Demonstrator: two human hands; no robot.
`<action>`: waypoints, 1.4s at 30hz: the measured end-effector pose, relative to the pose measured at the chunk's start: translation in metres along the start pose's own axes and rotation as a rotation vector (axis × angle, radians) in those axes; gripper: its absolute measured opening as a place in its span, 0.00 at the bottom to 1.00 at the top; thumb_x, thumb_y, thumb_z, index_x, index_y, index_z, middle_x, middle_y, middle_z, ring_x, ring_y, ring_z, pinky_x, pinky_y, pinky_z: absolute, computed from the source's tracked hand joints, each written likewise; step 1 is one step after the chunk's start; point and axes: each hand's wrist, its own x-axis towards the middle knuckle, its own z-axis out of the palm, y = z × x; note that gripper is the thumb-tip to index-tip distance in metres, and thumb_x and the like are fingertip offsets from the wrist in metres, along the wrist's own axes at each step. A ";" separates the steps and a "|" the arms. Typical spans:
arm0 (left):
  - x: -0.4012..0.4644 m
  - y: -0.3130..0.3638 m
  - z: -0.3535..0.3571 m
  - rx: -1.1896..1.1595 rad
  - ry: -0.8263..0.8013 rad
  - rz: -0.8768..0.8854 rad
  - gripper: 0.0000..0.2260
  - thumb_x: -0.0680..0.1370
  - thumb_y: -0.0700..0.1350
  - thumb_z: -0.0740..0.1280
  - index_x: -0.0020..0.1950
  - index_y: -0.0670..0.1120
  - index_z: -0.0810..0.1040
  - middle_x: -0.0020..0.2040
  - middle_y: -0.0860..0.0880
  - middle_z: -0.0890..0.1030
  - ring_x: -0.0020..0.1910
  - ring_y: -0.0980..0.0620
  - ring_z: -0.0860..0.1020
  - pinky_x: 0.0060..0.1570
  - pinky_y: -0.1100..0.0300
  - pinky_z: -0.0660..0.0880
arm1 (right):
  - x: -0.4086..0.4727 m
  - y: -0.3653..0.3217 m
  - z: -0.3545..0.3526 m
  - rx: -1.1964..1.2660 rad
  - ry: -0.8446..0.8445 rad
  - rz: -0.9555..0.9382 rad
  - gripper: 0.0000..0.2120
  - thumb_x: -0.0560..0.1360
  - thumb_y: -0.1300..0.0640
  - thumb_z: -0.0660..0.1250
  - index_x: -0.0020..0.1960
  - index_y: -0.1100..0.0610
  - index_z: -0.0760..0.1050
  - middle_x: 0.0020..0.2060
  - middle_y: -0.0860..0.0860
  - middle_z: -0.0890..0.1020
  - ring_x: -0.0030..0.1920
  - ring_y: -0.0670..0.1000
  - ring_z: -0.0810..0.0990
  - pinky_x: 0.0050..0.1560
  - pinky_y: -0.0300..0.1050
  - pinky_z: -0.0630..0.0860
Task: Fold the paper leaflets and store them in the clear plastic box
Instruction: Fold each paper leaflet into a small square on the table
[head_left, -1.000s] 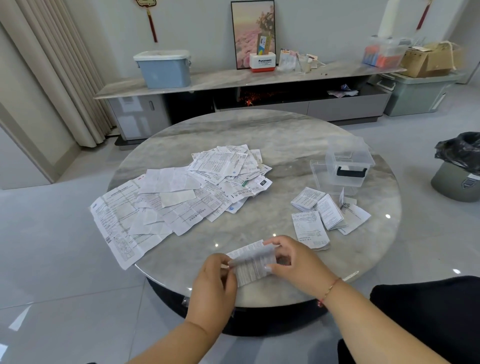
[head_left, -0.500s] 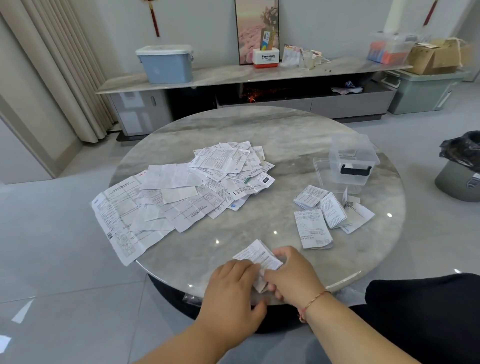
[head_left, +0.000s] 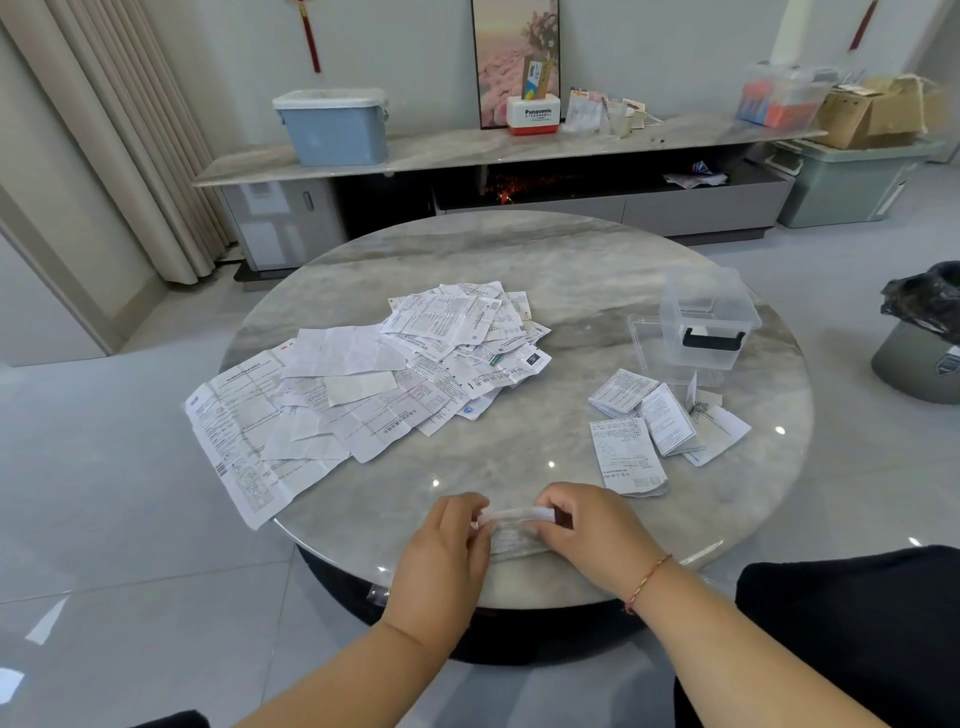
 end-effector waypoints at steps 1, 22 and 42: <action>0.001 -0.001 0.001 0.032 -0.003 0.029 0.07 0.73 0.40 0.71 0.50 0.46 0.78 0.46 0.56 0.74 0.39 0.63 0.72 0.43 0.81 0.64 | 0.001 0.000 0.003 -0.022 0.011 0.014 0.10 0.71 0.48 0.70 0.37 0.46 0.70 0.31 0.45 0.75 0.34 0.43 0.73 0.33 0.34 0.65; 0.023 -0.014 -0.006 0.361 -0.243 0.473 0.06 0.66 0.40 0.72 0.39 0.47 0.77 0.31 0.51 0.75 0.29 0.52 0.73 0.28 0.61 0.70 | 0.006 0.000 0.015 -0.116 0.292 -0.341 0.07 0.68 0.50 0.64 0.35 0.49 0.79 0.35 0.41 0.79 0.41 0.42 0.69 0.39 0.41 0.69; 0.075 0.045 0.007 -0.558 -0.197 -0.821 0.07 0.79 0.40 0.63 0.42 0.39 0.75 0.27 0.45 0.80 0.25 0.51 0.79 0.37 0.55 0.80 | 0.011 0.028 -0.018 -0.493 0.417 0.294 0.19 0.62 0.49 0.76 0.44 0.61 0.77 0.38 0.56 0.80 0.41 0.59 0.77 0.39 0.48 0.74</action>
